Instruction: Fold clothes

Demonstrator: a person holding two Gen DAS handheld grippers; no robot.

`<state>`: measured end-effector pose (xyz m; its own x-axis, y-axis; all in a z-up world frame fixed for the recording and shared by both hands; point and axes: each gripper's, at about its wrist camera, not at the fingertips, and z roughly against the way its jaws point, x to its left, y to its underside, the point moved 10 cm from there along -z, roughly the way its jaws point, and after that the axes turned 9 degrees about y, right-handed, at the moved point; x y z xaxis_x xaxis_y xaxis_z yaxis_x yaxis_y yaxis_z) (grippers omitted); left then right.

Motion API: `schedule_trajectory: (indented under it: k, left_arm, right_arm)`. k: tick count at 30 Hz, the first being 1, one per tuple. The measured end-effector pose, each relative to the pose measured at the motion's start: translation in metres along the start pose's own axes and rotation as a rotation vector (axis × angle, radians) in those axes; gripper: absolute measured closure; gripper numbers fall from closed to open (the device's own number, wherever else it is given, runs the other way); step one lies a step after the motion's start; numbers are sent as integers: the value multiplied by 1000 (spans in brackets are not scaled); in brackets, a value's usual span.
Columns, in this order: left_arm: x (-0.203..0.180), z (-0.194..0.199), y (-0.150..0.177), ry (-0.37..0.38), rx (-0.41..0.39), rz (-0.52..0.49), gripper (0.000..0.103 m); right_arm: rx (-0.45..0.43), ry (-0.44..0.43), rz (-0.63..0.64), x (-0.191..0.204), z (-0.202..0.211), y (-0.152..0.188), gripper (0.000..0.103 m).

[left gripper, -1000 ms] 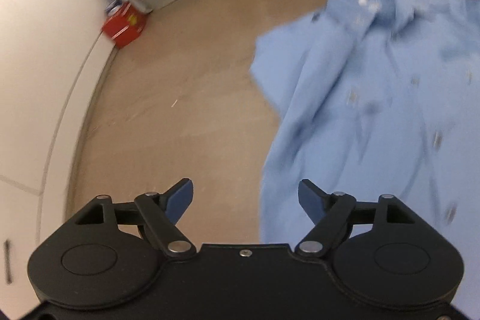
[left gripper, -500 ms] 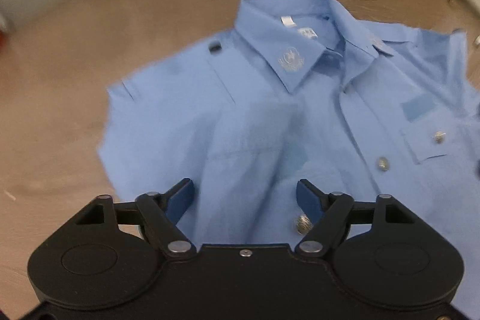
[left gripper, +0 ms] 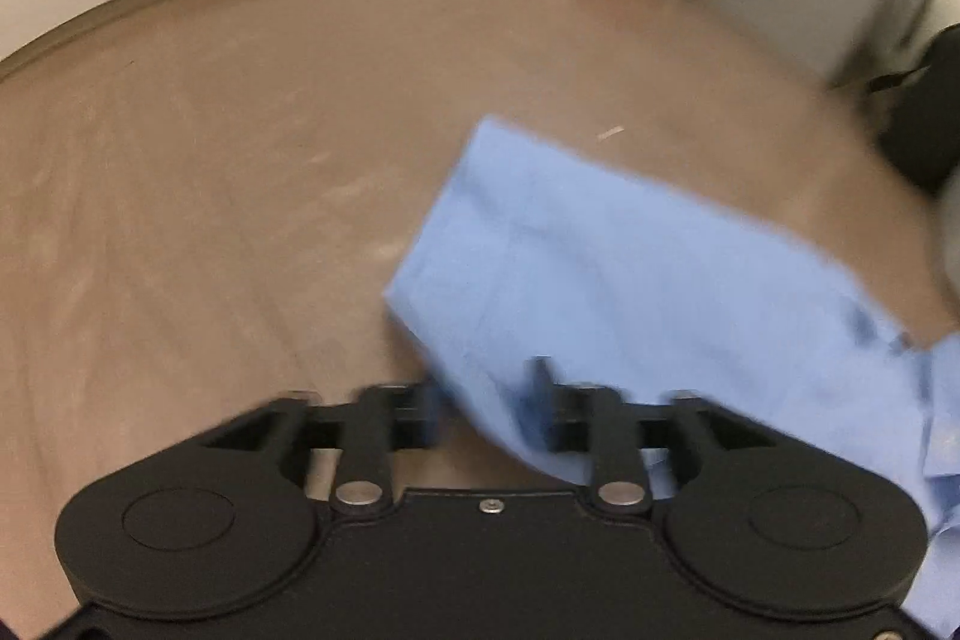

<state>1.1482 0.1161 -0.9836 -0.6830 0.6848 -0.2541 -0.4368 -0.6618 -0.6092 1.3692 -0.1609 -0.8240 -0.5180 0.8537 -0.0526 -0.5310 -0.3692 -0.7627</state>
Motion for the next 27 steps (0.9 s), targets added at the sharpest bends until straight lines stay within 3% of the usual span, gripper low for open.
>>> schedule_trajectory:
  k: [1, 2, 4, 6, 10, 14, 15, 16, 18, 19, 21, 24, 26, 27]
  left_arm:
    - [0, 2, -5, 3, -20, -47, 26]
    - [1, 3, -8, 0, -27, -67, 24]
    - [3, 3, -12, -5, -38, -102, 22]
    - [7, 3, -20, -25, -69, -154, 25]
    - [17, 22, -31, -111, -136, -190, 26]
    - [-33, 46, -16, 2, -155, -324, 26]
    - [-55, 47, -8, 75, -131, -361, 26]
    - [-79, 48, 0, 153, -104, -398, 25]
    - [-153, 58, 26, 401, -38, -521, 22]
    - [-172, 60, 33, 460, -24, -554, 19]
    - [-246, 71, 68, 693, 32, -747, 16]
    - [-320, 79, 123, 843, 50, -1075, 15]
    - [-350, 79, 149, 865, 37, -1183, 14]
    - [-366, 79, 160, 896, 55, -1179, 14]
  right_arm:
    - [9, -32, 44, 14, -11, -8, 22]
    - [16, -56, 84, 26, -20, -14, 22]
    - [15, -49, 129, 34, -31, -20, 22]
    - [12, 15, 175, 35, -50, -29, 22]
    - [26, 201, 120, -4, -59, -35, 22]
    - [29, 468, 29, -95, -18, -13, 22]
    - [35, 539, -3, -123, -3, -3, 21]
    - [40, 558, -27, -137, 4, 2, 18]
    - [60, 574, -84, -175, 26, 24, 18]
    - [66, 583, -90, -189, 34, 34, 18]
    - [84, 604, -82, -217, 50, 53, 18]
    - [159, 614, -2, -260, 68, 91, 18]
    - [153, 610, 23, -273, 75, 97, 18]
    - [152, 612, 40, -283, 79, 99, 18]
